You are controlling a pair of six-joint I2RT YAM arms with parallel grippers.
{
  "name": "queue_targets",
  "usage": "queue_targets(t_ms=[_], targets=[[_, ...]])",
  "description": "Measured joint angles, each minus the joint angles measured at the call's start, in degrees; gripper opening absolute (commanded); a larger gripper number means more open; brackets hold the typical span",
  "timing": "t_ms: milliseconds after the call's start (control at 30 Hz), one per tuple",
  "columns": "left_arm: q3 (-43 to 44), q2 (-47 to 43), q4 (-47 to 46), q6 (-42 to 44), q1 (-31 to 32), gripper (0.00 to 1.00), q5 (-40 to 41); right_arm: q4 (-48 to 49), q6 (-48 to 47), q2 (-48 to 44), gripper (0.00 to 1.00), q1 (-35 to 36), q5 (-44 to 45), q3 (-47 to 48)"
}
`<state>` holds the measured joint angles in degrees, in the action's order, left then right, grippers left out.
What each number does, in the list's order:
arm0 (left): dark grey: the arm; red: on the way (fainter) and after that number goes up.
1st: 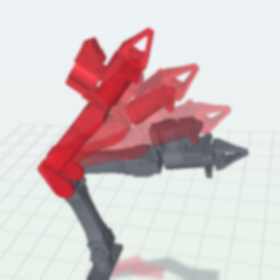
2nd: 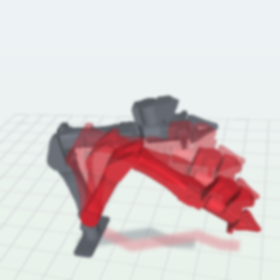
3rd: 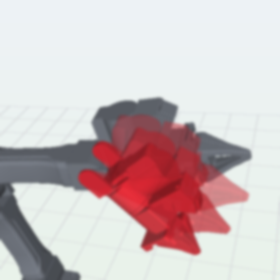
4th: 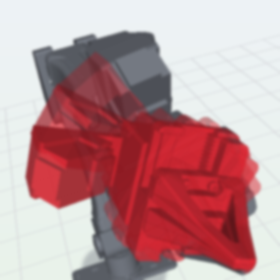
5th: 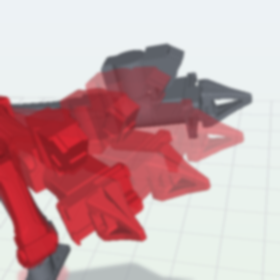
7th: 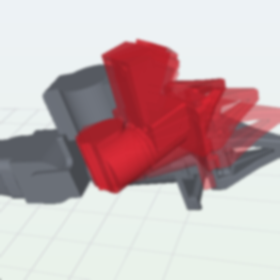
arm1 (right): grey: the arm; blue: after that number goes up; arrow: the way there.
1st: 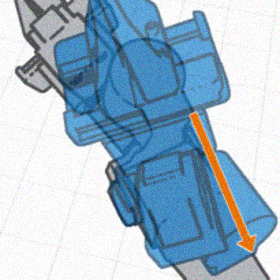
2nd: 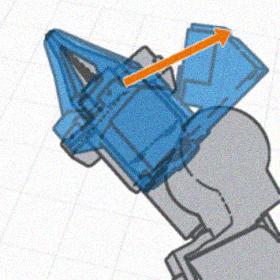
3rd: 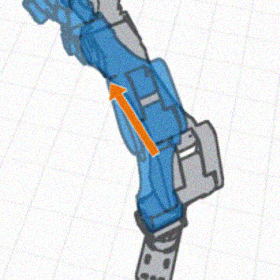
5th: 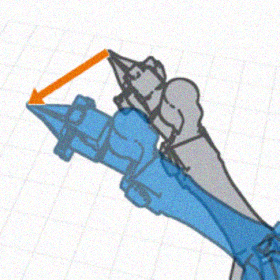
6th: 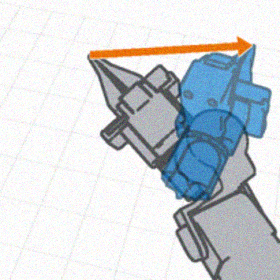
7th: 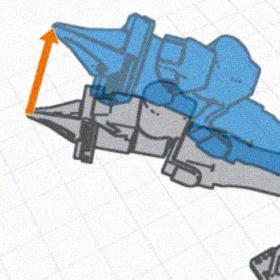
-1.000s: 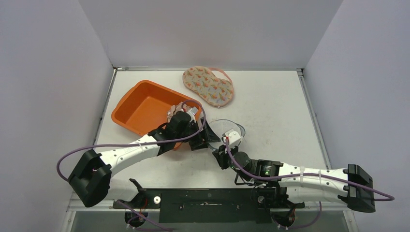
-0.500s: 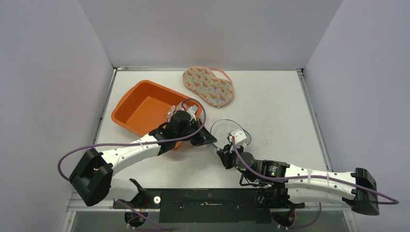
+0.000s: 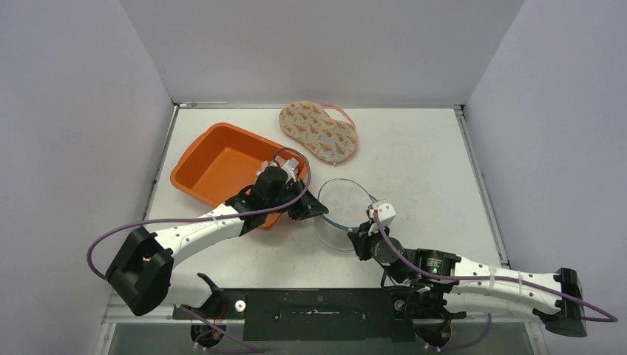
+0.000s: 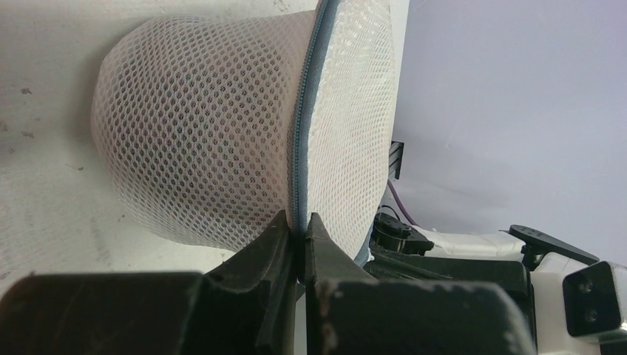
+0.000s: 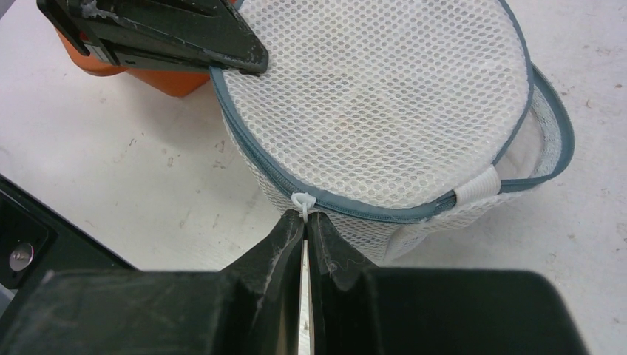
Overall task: Unzip the laundry bag and remove the bra
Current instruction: Unzip the laundry bag at the center of the board.
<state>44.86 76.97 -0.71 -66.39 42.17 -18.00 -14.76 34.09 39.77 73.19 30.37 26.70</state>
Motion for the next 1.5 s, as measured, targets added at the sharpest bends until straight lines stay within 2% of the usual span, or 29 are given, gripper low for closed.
queue_targets(t_ms=[133, 167, 233, 267, 300, 367, 533, 733, 933, 1200, 1233, 1367, 1500], targets=[[-0.11, 0.0, 0.0, 0.09, -0.02, 0.0, -0.13, -1.22, 0.96, -0.5, 0.05, 0.02, 0.98, -0.02], [-0.11, 0.0, 0.0, 0.13, -0.04, 0.1, -0.22, -1.51, 1.14, -0.57, 0.05, 0.02, 1.14, -0.02], [-0.13, 0.0, 0.0, 0.31, -0.15, 0.53, -0.39, -1.81, 1.25, -0.57, 0.05, 0.02, 1.33, -0.04], [-0.15, 0.0, -0.04, 0.76, -0.24, 0.69, -0.55, -1.86, 1.29, -0.57, 0.05, 0.02, 1.4, -0.04], [-0.15, 0.0, -0.02, 1.09, -0.33, 0.82, -0.66, -1.95, 1.29, -0.57, 0.05, 0.02, 1.46, -0.04], [-0.26, -0.17, 0.22, 1.09, -0.48, 0.98, -0.57, -1.99, 1.27, -0.55, 0.05, 0.02, 1.66, -0.07], [-2.71, -5.97, 2.67, 0.42, -0.48, 0.96, 0.74, -0.17, 0.79, 1.05, 0.05, 0.0, 1.73, -0.24], [-7.3, -14.34, 3.58, -2.6, 2.8, 0.96, 1.77, 5.01, -1.57, 8.28, 0.05, -0.04, 0.13, -0.22], [-7.37, -12.39, 3.52, -4.15, 6.4, 0.96, 2.16, 7.52, -3.48, 12.17, 0.05, -0.04, -1.73, 0.98], [-6.97, -8.41, 3.37, -5.25, 7.13, 1.0, 2.97, 9.44, -4.96, 12.59, 0.05, -0.02, -4.11, 3.08], [-6.82, -8.02, 3.23, -5.35, 7.13, 0.92, 3.19, 9.77, -5.11, 12.59, 0.05, -0.02, -4.61, 3.1], [-6.58, -6.82, 2.16, -5.99, 6.51, 0.71, 4.17, 10.08, -5.75, 12.7, 0.05, 0.04, -6.45, 3.37], [-6.58, -6.27, 1.01, -6.34, 4.85, 0.43, 4.72, 9.99, -6.23, 12.74, 0.05, 0.35, -6.82, 4.07]])
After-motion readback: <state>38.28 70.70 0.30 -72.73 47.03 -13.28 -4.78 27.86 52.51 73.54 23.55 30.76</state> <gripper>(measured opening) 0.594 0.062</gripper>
